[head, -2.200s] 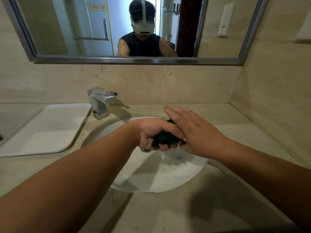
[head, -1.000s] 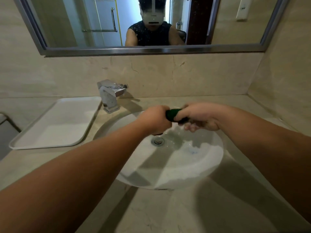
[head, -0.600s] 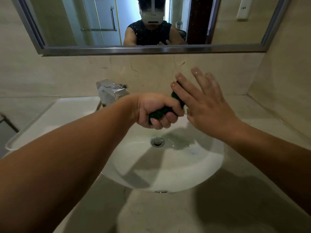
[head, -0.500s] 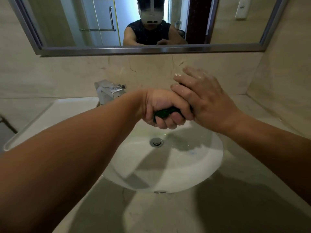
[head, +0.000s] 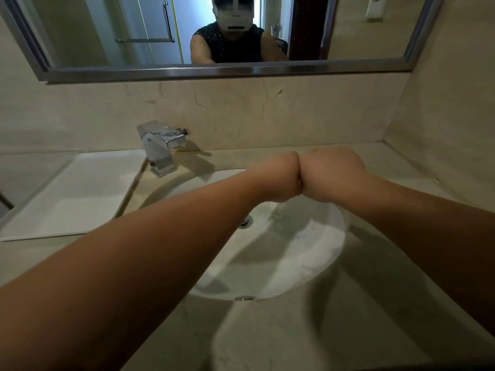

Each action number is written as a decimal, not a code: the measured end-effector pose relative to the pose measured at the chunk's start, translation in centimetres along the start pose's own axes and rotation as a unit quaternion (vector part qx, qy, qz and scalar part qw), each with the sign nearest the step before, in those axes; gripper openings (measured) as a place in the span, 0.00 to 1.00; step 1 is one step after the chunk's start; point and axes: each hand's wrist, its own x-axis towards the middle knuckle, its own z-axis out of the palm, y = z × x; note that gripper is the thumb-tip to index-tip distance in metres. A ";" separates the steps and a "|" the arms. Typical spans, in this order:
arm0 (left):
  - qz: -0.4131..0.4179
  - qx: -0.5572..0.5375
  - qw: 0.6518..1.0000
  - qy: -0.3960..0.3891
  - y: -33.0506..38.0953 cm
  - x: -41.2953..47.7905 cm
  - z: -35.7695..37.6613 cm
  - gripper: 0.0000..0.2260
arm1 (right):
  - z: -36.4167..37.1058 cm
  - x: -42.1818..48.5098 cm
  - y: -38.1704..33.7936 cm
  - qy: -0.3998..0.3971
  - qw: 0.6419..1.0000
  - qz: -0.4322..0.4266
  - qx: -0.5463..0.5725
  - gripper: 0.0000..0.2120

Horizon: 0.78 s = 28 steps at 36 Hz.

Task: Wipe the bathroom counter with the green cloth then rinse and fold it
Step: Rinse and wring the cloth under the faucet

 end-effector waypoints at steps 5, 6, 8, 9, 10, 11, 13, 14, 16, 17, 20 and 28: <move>0.035 0.023 0.998 0.049 -0.8 0.1 0.9 0.13 | 0.3 0.5 -0.2 -0.057 0.997 0.019 0.050 0.09; 0.039 0.032 0.997 0.053 -1.0 0.0 1.0 0.13 | 0.4 0.6 -0.3 -0.065 0.996 0.013 0.065 0.08; 0.047 0.062 0.995 0.062 -1.4 -0.2 1.3 0.13 | 0.7 0.8 -0.4 -0.072 0.992 -0.013 0.102 0.06; 0.051 0.074 0.994 0.067 -1.7 -0.3 1.4 0.13 | 0.9 0.9 -0.4 -0.080 0.988 -0.027 0.128 0.06; 0.054 0.085 0.992 0.071 -2.0 -0.5 1.5 0.12 | 0.9 1.0 -0.5 -0.091 0.982 -0.040 0.159 0.06; 0.058 0.098 0.991 0.075 -2.3 -0.7 1.5 0.12 | 1.0 1.0 -0.7 -0.105 0.974 -0.053 0.192 0.05; 0.070 0.130 0.985 0.085 -3.1 -1.1 1.6 0.12 | 0.8 0.9 -1.2 -0.132 0.953 -0.075 0.262 0.06; 0.077 0.146 0.982 0.092 -3.5 -1.3 1.6 0.13 | 0.7 0.9 -1.5 -0.142 0.939 -0.076 0.304 0.08; 0.090 0.179 0.974 0.104 -4.5 -1.9 1.6 0.14 | 0.5 0.9 -2.0 -0.161 0.911 -0.058 0.376 0.11; 0.093 0.188 0.972 0.110 -5.0 -2.1 1.5 0.13 | 0.4 1.0 -2.3 -0.176 0.902 -0.053 0.391 0.12; 0.083 0.196 0.971 0.112 -6.6 -2.8 1.5 0.12 | 0.8 1.6 -3.8 -0.197 0.895 -0.061 0.395 0.10; -0.093 0.076 0.992 -0.030 -12.1 -5.1 0.7 0.08 | 0.2 4.0 -8.1 -0.254 0.871 -0.133 0.399 0.14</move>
